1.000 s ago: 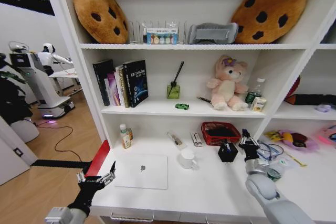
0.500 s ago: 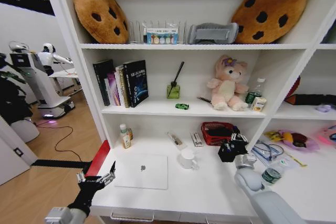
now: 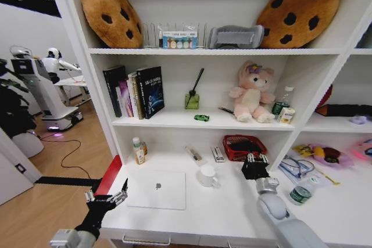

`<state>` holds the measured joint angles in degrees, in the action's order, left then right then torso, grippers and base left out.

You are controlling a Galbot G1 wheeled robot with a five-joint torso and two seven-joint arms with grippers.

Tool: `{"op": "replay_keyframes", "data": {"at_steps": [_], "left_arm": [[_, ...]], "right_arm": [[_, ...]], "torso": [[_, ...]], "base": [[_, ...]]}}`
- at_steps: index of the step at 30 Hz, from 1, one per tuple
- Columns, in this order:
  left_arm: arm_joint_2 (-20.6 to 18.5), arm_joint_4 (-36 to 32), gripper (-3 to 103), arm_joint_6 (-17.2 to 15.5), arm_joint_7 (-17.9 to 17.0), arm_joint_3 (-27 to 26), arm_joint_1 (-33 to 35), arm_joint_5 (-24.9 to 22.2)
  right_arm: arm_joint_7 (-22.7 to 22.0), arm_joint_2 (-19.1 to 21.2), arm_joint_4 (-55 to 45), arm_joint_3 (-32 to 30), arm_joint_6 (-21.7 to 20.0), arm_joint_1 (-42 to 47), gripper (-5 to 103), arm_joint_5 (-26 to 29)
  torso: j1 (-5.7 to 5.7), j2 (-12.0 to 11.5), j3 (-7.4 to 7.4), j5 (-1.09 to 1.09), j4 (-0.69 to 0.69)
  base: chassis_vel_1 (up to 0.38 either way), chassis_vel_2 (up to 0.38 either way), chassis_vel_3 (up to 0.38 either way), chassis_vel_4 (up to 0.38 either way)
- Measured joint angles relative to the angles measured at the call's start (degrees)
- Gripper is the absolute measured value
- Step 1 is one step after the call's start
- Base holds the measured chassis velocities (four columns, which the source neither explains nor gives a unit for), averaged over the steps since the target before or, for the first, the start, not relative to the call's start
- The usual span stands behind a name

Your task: Organize the objects on the table.

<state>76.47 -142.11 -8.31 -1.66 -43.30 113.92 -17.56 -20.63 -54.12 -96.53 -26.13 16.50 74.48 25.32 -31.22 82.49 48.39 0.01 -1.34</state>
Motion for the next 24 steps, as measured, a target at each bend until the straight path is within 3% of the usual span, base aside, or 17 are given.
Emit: {"op": "replay_keyframes", "data": {"at_steps": [4, 6, 7, 9, 10, 12, 13, 15, 18, 20, 24], "left_arm": [[0.0, 0.0, 100, 0.0, 0.01, 0.01, 0.0, 0.0], [0.0, 0.0, 100, 0.0, 0.0, 0.0, 0.0, 0.0], [0.0, 0.0, 100, 0.0, 0.0, 0.0, 0.0, 0.0], [0.0, 0.0, 100, 0.0, 0.0, 0.0, 0.0, 0.0], [0.0, 0.0, 100, 0.0, 0.0, 0.0, 0.0, 0.0], [0.0, 0.0, 100, 0.0, -0.01, 0.0, 0.0, 0.0], [0.0, 0.0, 100, 0.0, -0.01, 0.0, 0.0, 0.0], [0.0, 0.0, 100, 0.0, 0.0, 0.0, 0.0, 0.0], [0.0, 0.0, 100, 0.0, 0.0, 0.0, 0.0, 0.0], [0.0, 0.0, 100, 0.0, 0.0, 0.0, 0.0, 0.0], [0.0, 0.0, 100, 0.0, 0.01, 0.01, 0.0, 0.0]], "right_arm": [[1.3, 0.56, -4.95, -2.25, -3.88, 3.21, 58, 2.44], [0.48, 1.21, -11.92, -5.46, -9.34, 7.54, 75, 3.33], [0.48, 1.21, -11.92, -5.46, -9.34, 7.54, 75, 3.33], [-0.02, 0.67, -20.51, -10.95, -16.24, 14.63, 86, 4.1], [-0.02, 0.67, -20.51, -10.95, -16.24, 14.63, 86, 4.1], [0.58, -1.41, -29.18, -16.93, -23.24, 24.53, 92, 6.68], [0.58, -1.41, -29.18, -16.93, -23.24, 24.53, 92, 6.68], [2.58, -4.89, -35.61, -21.87, -27.33, 34.11, 98, 9.7], [3.34, -8.14, -37.83, -23.27, -26.95, 38.8, 100, 8.58], [3.49, -12.85, -38.62, -23.56, -24.59, 42.08, 100, 5.38], [3.85, -16.59, -38.74, -23.01, -20.44, 44.28, 100, 2.12]], "torso": [[0.01, 0.0, 0.0, -0.02, -0.01], [0.0, 0.01, 0.0, -0.01, 0.01], [0.0, 0.01, 0.0, -0.01, 0.01], [0.0, 0.0, 0.0, -0.02, 0.02], [0.0, 0.0, 0.0, -0.02, 0.02], [0.0, 0.01, 0.0, -0.01, -0.02], [0.0, 0.01, 0.0, -0.01, -0.02], [0.01, 0.02, -0.01, -0.04, -0.05], [0.01, 0.02, -0.01, -0.04, 0.0], [0.01, 0.02, -0.01, -0.01, 0.0], [0.01, 0.01, -0.01, -0.02, -0.01]], "base": [[0.0, 0.0, 0.0, 0.0], [0.0, 0.0, 0.0, 0.0], [0.0, 0.0, 0.0, 0.0], [0.0, 0.0, 0.0, 0.0], [0.0, 0.0, 0.0, 0.0], [0.0, 0.0, 0.0, 0.0], [0.0, 0.0, 0.0, 0.0], [0.0, 0.0, 0.0, 0.0], [0.0, 0.0, 0.0, 0.0], [0.0, 0.0, 0.0, 0.0], [0.0, 0.0, 0.0, 0.0]]}}
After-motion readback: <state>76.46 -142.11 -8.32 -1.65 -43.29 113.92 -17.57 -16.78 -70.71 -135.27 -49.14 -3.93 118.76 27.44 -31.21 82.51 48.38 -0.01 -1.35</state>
